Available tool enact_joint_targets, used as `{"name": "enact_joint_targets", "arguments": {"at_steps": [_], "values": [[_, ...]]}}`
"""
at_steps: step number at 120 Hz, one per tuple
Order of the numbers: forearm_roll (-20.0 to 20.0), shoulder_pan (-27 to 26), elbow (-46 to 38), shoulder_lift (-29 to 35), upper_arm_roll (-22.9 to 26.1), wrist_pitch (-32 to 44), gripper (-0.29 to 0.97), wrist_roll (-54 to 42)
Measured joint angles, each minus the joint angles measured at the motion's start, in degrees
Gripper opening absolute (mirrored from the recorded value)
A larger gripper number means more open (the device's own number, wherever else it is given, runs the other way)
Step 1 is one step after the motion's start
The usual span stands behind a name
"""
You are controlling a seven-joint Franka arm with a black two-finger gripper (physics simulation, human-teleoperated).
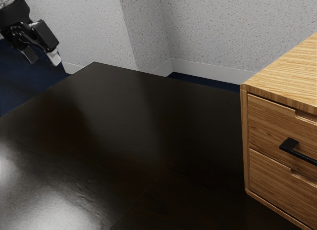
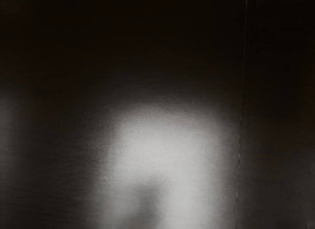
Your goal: Pull the drawer handle with one arm to open the drawer
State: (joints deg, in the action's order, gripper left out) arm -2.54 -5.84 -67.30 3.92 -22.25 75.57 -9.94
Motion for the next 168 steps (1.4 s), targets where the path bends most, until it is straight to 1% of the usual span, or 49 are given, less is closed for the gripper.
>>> {"name": "enact_joint_targets", "arguments": {"at_steps": [4, 12, 24, 27, 35, 40, 61, 70, 83, 93, 99, 105, 118, 125, 148, 168], "values": [[-0.11, -1.51, 0.71, 0.01, 1.05, 0.09, 0.66, -0.12], [-0.18, -2.78, 1.25, 0.11, 3.39, 0.18, 0.66, -0.32], [-0.17, -1.38, 1.21, -1.96, 8.65, 0.15, 0.66, -0.63], [0.50, -0.54, 1.20, -2.17, 10.86, 0.12, 0.66, -0.70], [4.11, 2.89, 1.18, -2.40, 18.92, 0.03, 0.66, -0.84], [5.69, 3.15, 1.18, -2.45, 22.61, -0.01, 0.66, -0.96], [9.17, -2.60, 0.55, -3.07, 32.50, -0.10, 0.66, -1.38], [10.48, -5.81, 0.50, -3.10, 35.91, -0.14, 0.66, -1.52], [14.12, -9.48, 0.59, -4.15, 41.89, 0.12, 0.66, -1.73], [15.75, -14.44, 0.62, -6.33, 43.71, 0.68, 0.66, -2.02], [16.37, -14.93, 0.60, -7.38, 44.59, 1.42, 0.66, -2.18], [17.00, -12.31, 0.58, -7.90, 45.05, 2.21, 0.66, -2.33], [18.37, -3.26, 0.58, -9.16, 45.17, 4.05, 0.66, -2.79], [18.91, -1.55, 0.57, -9.78, 45.19, 5.16, 0.66, -3.27], [21.07, -5.40, 0.35, -10.57, 45.55, 7.98, 0.66, -5.70], [23.05, -7.84, -1.38, -11.33, 45.69, 11.65, 0.66, -10.14]]}}
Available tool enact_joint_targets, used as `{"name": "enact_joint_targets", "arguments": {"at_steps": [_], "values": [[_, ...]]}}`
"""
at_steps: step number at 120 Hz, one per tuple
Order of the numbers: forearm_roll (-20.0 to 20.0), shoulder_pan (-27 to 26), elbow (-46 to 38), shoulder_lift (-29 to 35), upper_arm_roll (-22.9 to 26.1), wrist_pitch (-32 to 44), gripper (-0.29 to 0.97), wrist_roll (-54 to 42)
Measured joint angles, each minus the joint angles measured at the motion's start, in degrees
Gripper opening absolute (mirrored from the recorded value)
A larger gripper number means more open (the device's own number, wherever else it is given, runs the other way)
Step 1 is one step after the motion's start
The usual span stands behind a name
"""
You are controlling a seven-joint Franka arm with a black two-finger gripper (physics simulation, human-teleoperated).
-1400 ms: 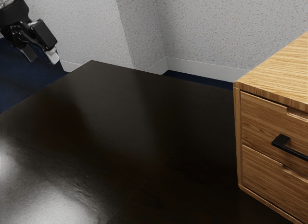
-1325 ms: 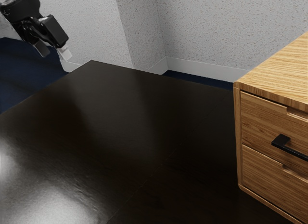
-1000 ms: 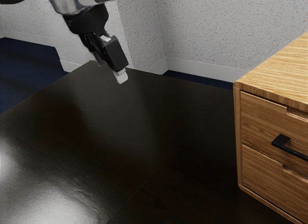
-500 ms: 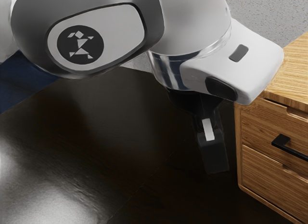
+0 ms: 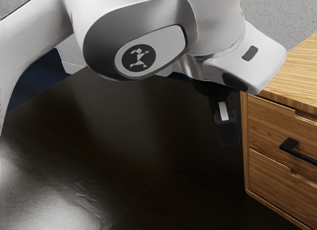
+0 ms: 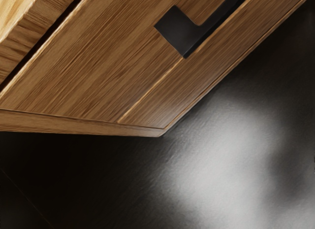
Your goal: Pull the drawer handle with one arm to open the drawer
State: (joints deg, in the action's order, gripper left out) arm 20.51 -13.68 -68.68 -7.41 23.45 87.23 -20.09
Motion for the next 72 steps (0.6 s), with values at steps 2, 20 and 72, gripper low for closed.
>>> {"name": "enact_joint_targets", "arguments": {"at_steps": [2, 20, 72], "values": [[0.07, -0.27, -0.09, 0.00, 0.00, 0.02, 0.66, -0.43], [0.00, -1.16, -0.24, -0.29, 0.90, 0.24, 0.66, -4.47], [7.57, -5.59, -1.08, -5.21, 3.57, 6.63, 0.66, -16.80]]}}
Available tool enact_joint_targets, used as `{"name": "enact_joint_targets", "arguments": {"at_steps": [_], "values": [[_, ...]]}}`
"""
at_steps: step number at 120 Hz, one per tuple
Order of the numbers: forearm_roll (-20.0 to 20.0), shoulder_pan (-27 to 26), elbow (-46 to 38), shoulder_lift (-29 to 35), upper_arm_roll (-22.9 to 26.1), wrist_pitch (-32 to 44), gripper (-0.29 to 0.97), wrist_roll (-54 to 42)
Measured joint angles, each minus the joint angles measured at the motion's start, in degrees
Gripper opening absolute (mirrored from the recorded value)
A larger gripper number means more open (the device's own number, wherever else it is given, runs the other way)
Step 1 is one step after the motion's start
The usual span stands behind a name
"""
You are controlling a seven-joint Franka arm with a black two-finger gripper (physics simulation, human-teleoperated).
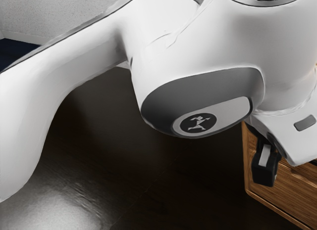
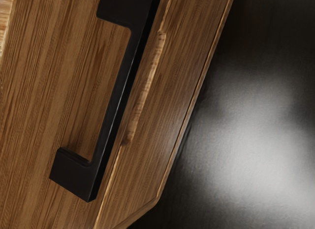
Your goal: Pull the drawer handle with one arm to open the drawer
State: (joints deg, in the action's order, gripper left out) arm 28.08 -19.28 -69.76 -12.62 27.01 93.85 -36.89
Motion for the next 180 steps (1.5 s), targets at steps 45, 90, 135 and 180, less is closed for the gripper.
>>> {"name": "enact_joint_targets", "arguments": {"at_steps": [45, 90, 135, 180], "values": [[7.66, -0.27, -12.11, 5.84, -0.88, 12.31, 0.66, -2.85], [8.24, 0.06, -17.95, 5.65, -2.61, 20.92, 0.66, -3.34], [8.14, -0.02, -20.17, 4.38, -2.58, 23.60, 0.66, -3.24], [7.82, 0.52, -21.65, 4.29, -2.68, 25.45, 0.66, -2.99]]}}
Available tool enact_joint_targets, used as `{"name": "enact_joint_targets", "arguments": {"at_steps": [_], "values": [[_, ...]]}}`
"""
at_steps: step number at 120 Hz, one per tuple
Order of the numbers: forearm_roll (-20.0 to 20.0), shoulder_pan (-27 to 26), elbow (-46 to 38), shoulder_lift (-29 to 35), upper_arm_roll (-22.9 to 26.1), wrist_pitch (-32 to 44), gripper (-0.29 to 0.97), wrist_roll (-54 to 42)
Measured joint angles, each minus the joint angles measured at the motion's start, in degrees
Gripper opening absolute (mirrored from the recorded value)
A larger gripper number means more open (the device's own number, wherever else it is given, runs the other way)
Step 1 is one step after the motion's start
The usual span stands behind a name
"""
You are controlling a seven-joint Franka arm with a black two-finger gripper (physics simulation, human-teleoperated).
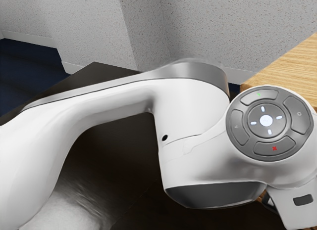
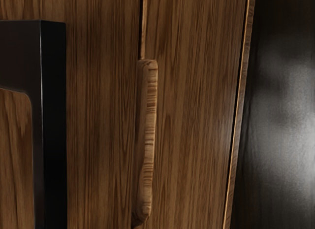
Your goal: Pull the drawer handle with one arm to open the drawer
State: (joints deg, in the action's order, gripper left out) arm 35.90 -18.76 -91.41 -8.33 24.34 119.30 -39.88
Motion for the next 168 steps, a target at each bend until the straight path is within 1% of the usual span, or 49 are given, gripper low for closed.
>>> {"name": "enact_joint_targets", "arguments": {"at_steps": [62, 75, 78, 81, 89, 103, 107, 111, 118, 126, 130, 139, 150, 160, 168], "values": [[-0.42, 1.22, -1.03, -0.69, -0.05, 1.60, 0.69, 0.24], [-0.80, 0.80, -1.70, -0.59, -1.21, 1.59, 0.72, 0.29], [-0.90, 0.66, -1.76, -0.54, -1.38, 1.58, 0.68, 0.29], [-0.97, 0.48, -1.86, -0.46, -1.57, 1.55, 0.68, 0.30], [-1.10, 0.21, -2.30, -0.15, -1.82, 1.51, 0.72, 0.32], [-1.42, -0.57, -2.53, 0.55, -2.47, 0.94, 0.65, 0.33], [-1.71, -0.93, -2.54, 0.86, -2.78, 0.72, 0.60, 0.32], [-1.94, -1.13, -2.55, 1.00, -2.96, 0.54, 0.59, 0.32], [-2.28, -1.32, -2.56, 1.13, -3.10, 0.29, 0.60, 0.33], [-2.59, -1.63, -2.92, 1.66, -3.32, 0.04, 0.56, 0.32], [-2.78, -1.83, -3.60, 2.44, -3.42, -0.06, 0.51, 0.32], [-3.25, -2.30, -4.75, 3.70, -3.72, -0.21, 0.53, 0.39], [-3.59, -2.60, -5.68, 4.67, -3.86, -0.36, 0.49, 0.46], [-3.79, -2.85, -6.68, 5.85, -3.92, -0.44, 0.41, 0.55], [-4.04, -3.07, -7.65, 6.92, -3.91, -0.48, 0.46, 0.64]]}}
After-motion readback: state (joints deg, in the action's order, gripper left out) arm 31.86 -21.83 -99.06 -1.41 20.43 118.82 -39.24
